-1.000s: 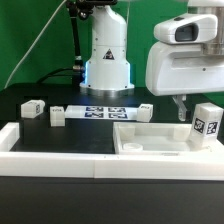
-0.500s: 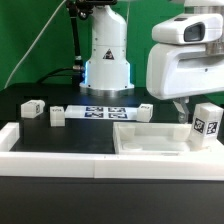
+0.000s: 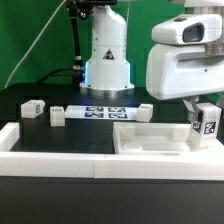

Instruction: Assemble one leg

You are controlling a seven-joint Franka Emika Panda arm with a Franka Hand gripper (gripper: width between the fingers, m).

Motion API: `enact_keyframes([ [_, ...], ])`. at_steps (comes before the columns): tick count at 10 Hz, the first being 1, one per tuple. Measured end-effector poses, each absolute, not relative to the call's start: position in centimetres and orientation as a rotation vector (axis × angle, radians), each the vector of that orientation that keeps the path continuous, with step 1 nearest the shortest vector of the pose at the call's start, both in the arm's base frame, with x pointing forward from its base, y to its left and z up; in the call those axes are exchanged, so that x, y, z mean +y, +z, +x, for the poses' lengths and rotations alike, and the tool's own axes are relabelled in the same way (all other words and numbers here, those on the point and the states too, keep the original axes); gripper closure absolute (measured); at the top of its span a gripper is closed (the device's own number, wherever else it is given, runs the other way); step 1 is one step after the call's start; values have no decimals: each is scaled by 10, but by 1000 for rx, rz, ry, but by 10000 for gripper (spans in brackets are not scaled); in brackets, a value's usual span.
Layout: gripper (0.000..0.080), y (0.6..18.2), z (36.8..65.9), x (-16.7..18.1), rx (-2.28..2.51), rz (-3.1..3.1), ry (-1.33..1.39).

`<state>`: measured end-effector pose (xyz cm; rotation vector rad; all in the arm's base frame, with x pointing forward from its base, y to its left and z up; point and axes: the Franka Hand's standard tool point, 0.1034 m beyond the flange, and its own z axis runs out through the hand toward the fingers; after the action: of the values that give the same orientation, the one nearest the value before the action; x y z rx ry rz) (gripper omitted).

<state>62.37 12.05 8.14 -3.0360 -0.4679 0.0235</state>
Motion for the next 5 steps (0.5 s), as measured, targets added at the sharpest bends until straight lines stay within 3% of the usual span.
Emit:
enact_keyframes([
  [5, 510, 81, 624, 115, 283, -3039, -28],
])
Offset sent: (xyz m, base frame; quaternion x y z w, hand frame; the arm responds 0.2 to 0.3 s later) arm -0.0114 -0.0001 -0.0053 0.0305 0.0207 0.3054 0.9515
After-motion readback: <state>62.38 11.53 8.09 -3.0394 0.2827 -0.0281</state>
